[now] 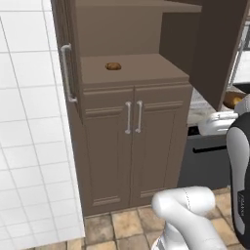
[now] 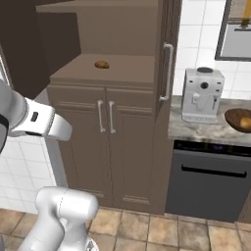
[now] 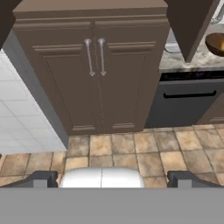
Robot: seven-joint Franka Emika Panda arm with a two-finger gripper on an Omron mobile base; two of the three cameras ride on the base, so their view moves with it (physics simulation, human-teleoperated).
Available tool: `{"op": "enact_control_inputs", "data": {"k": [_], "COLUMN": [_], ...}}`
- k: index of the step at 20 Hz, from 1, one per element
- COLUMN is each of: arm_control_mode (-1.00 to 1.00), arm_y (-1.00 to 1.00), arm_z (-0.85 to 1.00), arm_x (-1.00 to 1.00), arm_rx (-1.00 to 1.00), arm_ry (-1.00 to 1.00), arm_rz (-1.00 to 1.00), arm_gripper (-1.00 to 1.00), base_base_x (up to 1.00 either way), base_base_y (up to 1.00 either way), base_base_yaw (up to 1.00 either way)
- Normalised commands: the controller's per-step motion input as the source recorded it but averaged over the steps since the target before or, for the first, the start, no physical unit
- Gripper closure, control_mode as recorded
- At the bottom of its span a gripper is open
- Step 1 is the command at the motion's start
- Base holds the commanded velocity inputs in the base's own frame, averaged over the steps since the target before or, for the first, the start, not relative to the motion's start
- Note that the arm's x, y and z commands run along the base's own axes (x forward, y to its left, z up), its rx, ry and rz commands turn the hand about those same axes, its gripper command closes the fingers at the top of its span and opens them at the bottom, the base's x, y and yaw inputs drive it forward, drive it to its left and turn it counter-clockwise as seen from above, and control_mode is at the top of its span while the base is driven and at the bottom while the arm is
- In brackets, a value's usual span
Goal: Pick the potatos from the cabinet and place them in one bowl. Pick the lime from the sink and place it in the other bowl.
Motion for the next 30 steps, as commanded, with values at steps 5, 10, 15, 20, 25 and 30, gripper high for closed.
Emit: {"op": "enact_control_inputs", "data": {"k": [5, 10, 15, 20, 25, 30], "arm_control_mode": [1.0, 1.0, 1.0, 1.0, 1.0, 1.0], "arm_y": [0.0, 0.0, 0.0, 0.0, 0.0, 0.0], "arm_z": [0.0, 0.0, 0.0, 0.0, 0.0, 0.0], "arm_x": [0.0, 0.0, 0.0, 0.0, 0.0, 0.0], "arm_rx": [0.0, 0.0, 0.0, 0.0, 0.0, 0.0], "arm_ry": [0.0, 0.0, 0.0, 0.0, 0.0, 0.0], "arm_rz": [0.0, 0.0, 0.0, 0.0, 0.0, 0.0], "arm_gripper": [-1.0, -1.0, -1.0, -1.0, -1.0, -1.0], "base_base_x": [0.07, 0.21, 0.3, 0.42, 0.51, 0.52], "base_base_y": [0.36, 0.08, 0.11, 0.25, 0.24, 0.2], "base_base_yaw": [0.0, 0.0, 0.0, 0.0, 0.0, 0.0]}}
